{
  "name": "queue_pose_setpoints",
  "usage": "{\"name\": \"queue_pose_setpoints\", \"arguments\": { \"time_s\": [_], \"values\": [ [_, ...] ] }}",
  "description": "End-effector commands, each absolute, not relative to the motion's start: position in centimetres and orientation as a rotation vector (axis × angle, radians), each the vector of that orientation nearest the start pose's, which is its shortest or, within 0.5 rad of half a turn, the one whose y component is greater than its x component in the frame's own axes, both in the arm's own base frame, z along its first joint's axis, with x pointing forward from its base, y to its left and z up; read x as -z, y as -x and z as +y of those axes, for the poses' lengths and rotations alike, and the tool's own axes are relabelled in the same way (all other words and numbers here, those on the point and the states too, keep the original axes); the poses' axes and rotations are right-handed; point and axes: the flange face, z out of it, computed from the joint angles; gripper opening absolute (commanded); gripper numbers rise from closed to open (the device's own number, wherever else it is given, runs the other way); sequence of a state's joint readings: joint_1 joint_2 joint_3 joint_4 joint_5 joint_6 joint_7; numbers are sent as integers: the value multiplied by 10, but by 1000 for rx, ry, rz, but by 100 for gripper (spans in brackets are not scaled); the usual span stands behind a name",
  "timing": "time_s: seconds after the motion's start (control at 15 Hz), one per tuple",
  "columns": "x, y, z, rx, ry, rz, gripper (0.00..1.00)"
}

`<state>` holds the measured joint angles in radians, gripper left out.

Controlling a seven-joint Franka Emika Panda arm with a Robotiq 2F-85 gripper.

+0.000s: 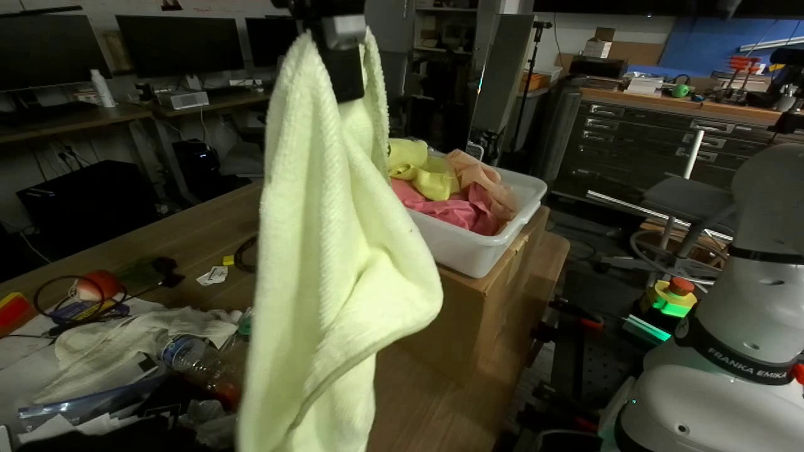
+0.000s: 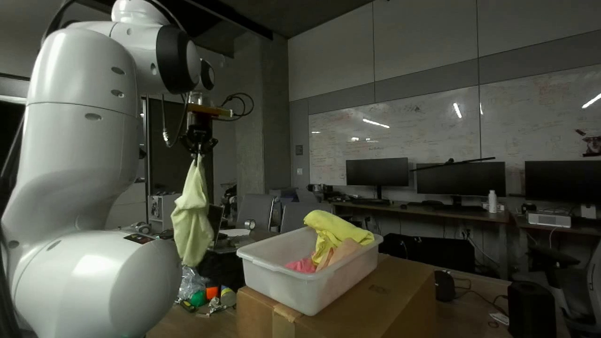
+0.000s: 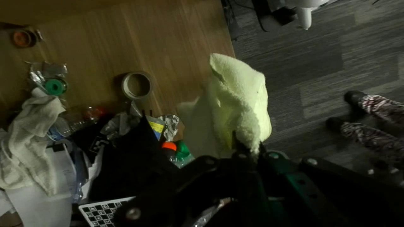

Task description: Remove the towels from the white bowl

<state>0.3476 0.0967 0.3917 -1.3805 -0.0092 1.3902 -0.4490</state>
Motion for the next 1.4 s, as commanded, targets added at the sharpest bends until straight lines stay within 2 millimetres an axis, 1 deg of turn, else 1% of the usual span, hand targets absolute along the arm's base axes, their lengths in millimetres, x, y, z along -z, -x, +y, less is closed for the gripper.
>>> {"name": "queue_pose_setpoints", "arguments": {
  "time_s": [0.0,0.07,0.13,0.33,0.4,0.53,0.6,0.67,0.73,0.8,0.93,1.07,1.13,1.2,1.27,1.33],
  "values": [
    [-663,-432,373,-143,2511,-1752,5],
    [-663,-431,373,-132,2549,-1759,30],
    [-663,-431,373,-125,2558,-1782,30],
    [-659,-432,367,-108,2635,-1792,50],
    [-659,-433,363,-106,2666,-1802,58],
    [-656,-443,348,-24,2808,-1773,72],
    [-654,-451,335,29,2867,-1716,81],
    [-651,-458,323,68,2919,-1677,87],
    [-647,-465,305,107,2966,-1609,96],
    [-640,-472,289,144,3004,-1538,99],
    [-625,-485,245,200,3081,-1390,100],
    [-610,-493,198,232,3156,-1226,100],
    [-602,-494,174,240,3191,-1140,100],
    [-588,-496,152,250,3226,-1057,100],
    [-579,-495,131,256,3259,-969,100],
    [-567,-496,112,268,3289,-887,100]
  ]
}}
